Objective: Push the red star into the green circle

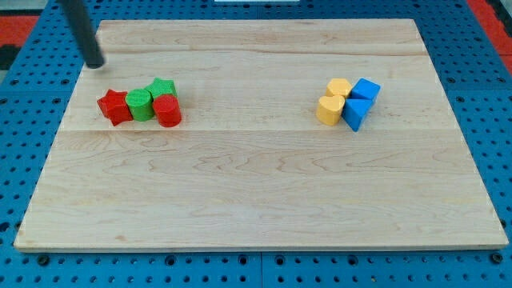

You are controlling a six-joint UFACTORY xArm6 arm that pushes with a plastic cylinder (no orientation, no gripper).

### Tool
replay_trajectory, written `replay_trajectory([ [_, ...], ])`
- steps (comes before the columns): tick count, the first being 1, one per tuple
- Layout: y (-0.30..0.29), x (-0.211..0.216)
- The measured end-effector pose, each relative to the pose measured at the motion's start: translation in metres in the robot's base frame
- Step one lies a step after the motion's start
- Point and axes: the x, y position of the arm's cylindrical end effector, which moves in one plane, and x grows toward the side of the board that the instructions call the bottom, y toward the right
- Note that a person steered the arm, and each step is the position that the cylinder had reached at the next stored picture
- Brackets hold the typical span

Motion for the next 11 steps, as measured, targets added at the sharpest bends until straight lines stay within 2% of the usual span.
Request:
replay_trajectory([
  [1,-0.010,0.018],
  [3,0.017,0.038],
  [5,0.071,0.093],
  [7,0.073,0.135],
  [9,0.129,0.136],
  [10,0.121,0.153],
  [11,0.143,0.161],
])
